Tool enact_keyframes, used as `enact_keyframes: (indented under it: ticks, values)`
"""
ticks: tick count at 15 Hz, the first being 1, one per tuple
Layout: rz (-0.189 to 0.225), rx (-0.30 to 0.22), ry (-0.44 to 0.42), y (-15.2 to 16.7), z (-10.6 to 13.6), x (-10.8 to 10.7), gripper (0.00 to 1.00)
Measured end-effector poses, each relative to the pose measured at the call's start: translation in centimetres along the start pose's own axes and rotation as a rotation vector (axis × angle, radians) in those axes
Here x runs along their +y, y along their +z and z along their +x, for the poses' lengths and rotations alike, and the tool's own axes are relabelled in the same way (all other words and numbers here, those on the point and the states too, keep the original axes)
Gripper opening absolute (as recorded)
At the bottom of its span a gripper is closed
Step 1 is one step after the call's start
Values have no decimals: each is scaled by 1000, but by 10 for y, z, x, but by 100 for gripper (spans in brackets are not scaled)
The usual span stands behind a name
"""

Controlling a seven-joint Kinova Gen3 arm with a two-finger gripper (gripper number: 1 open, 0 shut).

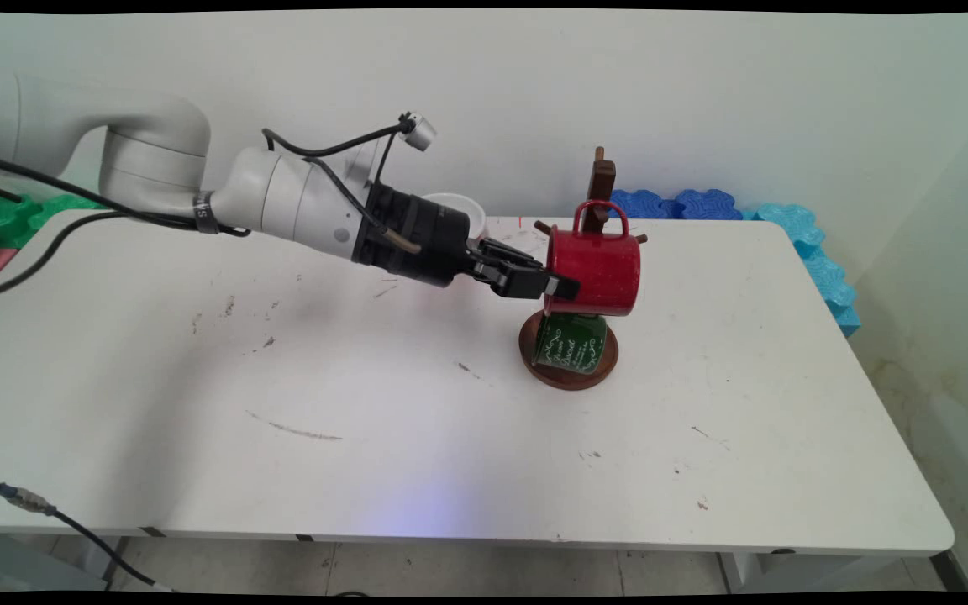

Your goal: Place the picked object on the table

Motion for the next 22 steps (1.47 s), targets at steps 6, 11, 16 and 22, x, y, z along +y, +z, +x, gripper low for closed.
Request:
enact_keyframes:
  ticks: [6, 11, 16, 22]
  values:
    - [-12, 1, 25, -4, 6, 7, 0]
    - [-24, -6, 38, -10, 7, 15, 0]
    - [-39, -23, 57, -23, 5, 27, 0]
    - [-51, -52, 87, -46, -1, 38, 0]
